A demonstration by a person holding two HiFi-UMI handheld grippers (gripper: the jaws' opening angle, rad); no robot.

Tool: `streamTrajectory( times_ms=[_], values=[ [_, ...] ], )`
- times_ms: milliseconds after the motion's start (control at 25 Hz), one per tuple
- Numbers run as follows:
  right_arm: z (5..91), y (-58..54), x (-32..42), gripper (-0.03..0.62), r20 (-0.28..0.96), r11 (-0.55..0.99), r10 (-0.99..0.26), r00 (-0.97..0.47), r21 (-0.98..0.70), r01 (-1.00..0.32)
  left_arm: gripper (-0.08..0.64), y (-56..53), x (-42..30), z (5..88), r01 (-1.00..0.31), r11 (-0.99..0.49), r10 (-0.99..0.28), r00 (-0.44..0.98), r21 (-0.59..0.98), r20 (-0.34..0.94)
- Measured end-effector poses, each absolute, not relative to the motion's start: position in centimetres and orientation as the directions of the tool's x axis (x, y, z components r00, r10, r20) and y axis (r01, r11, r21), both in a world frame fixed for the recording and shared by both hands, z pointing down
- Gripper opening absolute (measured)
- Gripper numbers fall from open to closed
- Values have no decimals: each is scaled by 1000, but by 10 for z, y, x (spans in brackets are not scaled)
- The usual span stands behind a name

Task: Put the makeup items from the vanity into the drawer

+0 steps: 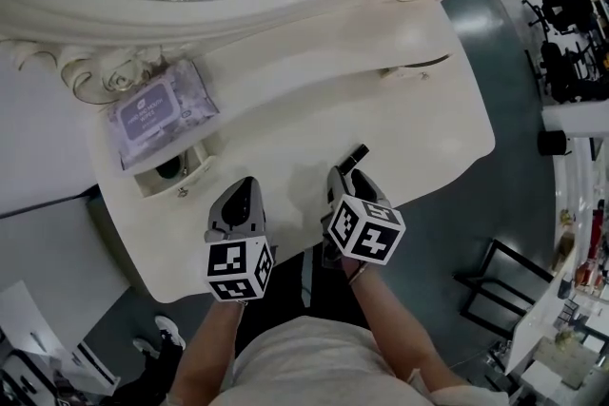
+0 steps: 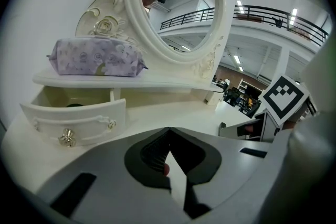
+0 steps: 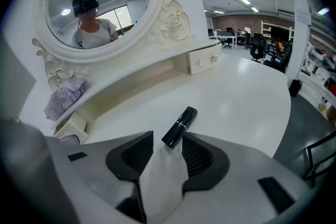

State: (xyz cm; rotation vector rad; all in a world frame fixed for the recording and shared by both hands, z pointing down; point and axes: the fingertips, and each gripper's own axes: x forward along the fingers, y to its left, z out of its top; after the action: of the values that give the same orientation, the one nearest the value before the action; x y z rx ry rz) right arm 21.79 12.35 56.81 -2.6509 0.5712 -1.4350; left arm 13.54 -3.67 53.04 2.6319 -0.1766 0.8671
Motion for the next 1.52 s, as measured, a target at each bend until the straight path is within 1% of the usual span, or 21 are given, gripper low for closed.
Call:
streamTrajectory(
  times_ms=[480,760,1000,1200,1520],
  values=[
    [584,126,227,170,845,-946,-298,444,-197,-258,3,-40,145,534,-241,-922,-13,803,303,596],
    [583,129,227,132,848,-940,-289,444,-164,-298,4,-33,149,533,-241,-921,-13,804,306,594],
    [582,131,228,104,836,-924,-334,435,-198,-328,3,-28,149,533,-253,-918,-24,803,305,596],
    [569,127,227,101,807,-898,-388,445,-223,-378,3,-24,147,531,-276,-912,-45,804,305,593],
    [546,118,223,100,778,-852,-460,429,-249,-461,3,-30,135,516,-353,-884,-128,814,306,567]
  ],
)
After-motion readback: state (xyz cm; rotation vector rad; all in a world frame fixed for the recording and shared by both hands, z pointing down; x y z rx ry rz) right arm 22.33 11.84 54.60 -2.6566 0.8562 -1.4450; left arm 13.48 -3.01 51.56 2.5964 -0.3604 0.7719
